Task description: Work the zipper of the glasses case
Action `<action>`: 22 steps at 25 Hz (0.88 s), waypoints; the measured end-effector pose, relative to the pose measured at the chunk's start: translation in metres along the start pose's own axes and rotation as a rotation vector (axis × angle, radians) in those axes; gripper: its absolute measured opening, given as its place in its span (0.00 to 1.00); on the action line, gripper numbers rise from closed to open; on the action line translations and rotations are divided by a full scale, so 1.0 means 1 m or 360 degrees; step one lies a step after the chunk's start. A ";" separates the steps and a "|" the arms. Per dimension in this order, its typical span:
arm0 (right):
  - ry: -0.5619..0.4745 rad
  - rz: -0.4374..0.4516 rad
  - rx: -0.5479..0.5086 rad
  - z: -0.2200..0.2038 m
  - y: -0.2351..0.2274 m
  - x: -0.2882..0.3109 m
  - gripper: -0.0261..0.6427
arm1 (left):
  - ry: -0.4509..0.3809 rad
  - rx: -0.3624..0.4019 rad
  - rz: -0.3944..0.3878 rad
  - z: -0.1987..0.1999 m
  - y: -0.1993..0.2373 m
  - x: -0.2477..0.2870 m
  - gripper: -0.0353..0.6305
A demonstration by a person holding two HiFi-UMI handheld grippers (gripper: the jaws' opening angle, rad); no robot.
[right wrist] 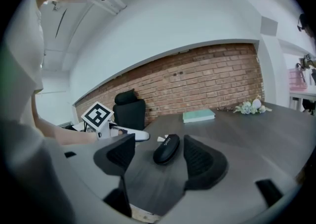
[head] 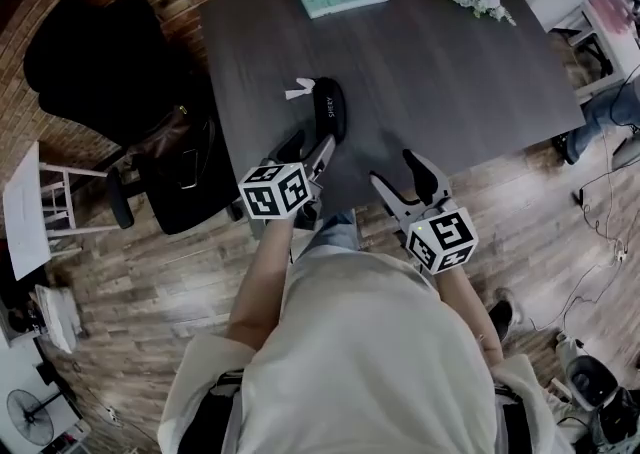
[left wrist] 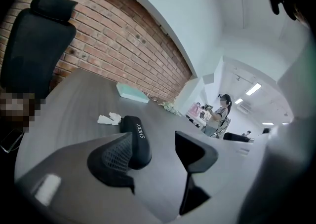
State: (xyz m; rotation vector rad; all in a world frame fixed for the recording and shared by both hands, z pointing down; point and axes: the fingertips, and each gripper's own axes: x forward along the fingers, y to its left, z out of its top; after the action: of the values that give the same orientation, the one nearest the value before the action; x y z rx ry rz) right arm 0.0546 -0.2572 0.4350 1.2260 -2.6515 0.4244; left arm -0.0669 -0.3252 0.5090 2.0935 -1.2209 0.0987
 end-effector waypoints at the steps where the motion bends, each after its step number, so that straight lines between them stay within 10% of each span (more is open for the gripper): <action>1: 0.0008 -0.0001 0.0008 0.002 -0.005 0.007 0.49 | 0.0022 -0.0003 -0.0002 0.001 0.004 0.009 0.44; 22: 0.0203 0.0017 0.0110 -0.013 -0.045 0.086 0.48 | 0.0388 -0.0184 -0.0062 -0.028 0.052 0.109 0.50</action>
State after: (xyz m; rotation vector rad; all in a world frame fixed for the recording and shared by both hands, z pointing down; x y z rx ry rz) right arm 0.0347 -0.3422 0.4804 1.1635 -2.5565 0.5806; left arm -0.0402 -0.4043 0.6004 1.9397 -1.0154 0.2522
